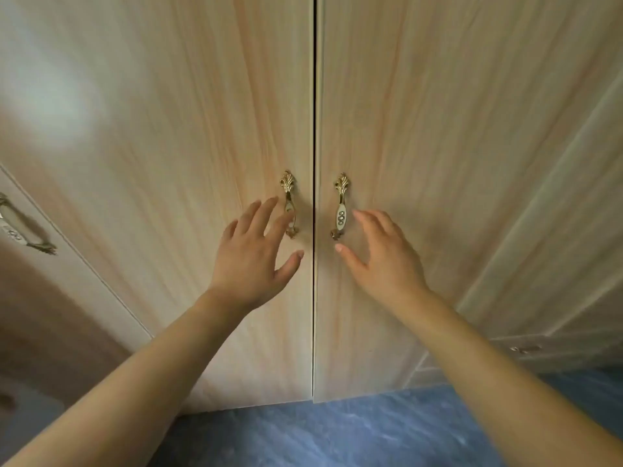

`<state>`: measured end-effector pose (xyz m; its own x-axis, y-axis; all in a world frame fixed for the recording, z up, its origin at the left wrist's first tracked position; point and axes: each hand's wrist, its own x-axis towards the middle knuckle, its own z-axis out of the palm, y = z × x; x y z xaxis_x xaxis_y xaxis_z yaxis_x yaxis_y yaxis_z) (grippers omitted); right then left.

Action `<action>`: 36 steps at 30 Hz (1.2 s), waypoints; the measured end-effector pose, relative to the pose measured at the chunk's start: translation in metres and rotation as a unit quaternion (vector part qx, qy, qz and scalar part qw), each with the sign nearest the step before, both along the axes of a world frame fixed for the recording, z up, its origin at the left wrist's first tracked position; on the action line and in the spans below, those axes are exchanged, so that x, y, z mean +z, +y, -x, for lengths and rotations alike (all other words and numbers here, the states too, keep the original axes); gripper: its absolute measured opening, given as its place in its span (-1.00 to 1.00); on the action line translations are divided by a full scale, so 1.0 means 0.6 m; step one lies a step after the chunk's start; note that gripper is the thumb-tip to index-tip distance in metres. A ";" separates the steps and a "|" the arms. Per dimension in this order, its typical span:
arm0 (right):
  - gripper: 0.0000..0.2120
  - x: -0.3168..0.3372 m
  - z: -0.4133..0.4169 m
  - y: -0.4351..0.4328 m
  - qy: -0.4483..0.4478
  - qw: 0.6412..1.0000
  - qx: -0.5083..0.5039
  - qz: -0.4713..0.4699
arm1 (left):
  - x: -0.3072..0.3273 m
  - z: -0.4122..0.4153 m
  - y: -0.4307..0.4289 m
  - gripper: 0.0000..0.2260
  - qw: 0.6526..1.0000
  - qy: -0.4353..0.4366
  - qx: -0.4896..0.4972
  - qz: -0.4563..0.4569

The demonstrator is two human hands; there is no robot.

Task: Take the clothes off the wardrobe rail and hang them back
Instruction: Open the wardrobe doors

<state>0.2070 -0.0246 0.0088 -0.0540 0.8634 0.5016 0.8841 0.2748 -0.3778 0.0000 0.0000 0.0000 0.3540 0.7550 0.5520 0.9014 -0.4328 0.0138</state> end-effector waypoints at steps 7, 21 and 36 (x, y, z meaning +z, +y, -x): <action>-0.59 -0.032 0.010 0.093 0.117 0.989 0.039 -0.078 | -0.011 -0.024 0.080 -0.42 0.994 0.009 0.035 -0.103; -0.58 -0.078 0.067 0.087 0.289 0.950 -0.013 -0.121 | -0.037 0.010 0.145 -0.50 0.971 0.018 -0.017 -0.239; -0.52 -0.072 0.085 -0.058 0.316 0.921 -0.177 -0.144 | -0.014 0.019 0.124 -0.48 0.979 0.018 -0.170 -0.111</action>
<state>0.1560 -0.0596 -0.0341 0.5866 0.5966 0.5477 0.5663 0.1812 -0.8040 -0.0115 0.0744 -0.0082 0.5857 0.4525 0.6724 0.7032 -0.6963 -0.1439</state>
